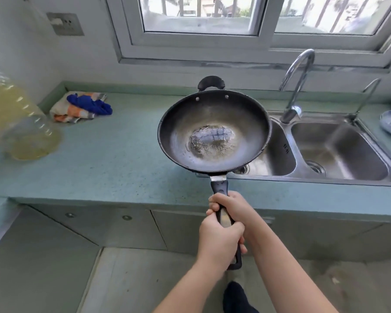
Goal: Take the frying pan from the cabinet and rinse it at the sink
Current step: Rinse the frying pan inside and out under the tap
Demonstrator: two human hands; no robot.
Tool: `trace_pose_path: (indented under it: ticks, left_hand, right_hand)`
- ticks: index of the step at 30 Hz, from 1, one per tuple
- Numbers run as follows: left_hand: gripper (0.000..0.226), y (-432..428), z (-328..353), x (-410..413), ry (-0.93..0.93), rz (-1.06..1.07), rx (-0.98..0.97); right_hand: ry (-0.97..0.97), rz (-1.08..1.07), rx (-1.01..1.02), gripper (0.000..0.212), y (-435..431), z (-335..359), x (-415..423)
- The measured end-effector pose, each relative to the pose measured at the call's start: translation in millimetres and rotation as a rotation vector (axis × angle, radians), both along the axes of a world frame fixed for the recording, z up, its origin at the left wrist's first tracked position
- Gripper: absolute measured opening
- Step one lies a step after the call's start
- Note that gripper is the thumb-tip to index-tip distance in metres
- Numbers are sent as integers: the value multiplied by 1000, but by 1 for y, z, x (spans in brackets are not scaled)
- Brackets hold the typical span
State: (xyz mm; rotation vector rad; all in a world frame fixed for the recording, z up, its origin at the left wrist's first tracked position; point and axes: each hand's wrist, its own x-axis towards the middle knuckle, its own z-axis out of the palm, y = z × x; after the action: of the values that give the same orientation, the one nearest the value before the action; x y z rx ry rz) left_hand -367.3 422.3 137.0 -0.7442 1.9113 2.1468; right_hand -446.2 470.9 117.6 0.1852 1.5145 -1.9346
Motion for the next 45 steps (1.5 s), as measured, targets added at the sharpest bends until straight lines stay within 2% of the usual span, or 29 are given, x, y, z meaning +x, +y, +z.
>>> trace_pose_path:
  ticks: [9,18,27,45]
  left_hand:
    - [11,63,-17,-99,-95,10,-39]
    - [11,112,-41,-162,-160,-25,-124]
    - [16,135,-68,-177,-197,-4,-186]
    - [11,124,-103,-169,-206,-16,-201]
  right_hand:
    - [-121,-3,-90,35,61,-22,-95]
    - [-143,17,-33,31,113,-56,-157]
    - [-114,26,44,30,133,-83,-170]
    - [-112,121,192,32,128,-106,-162]
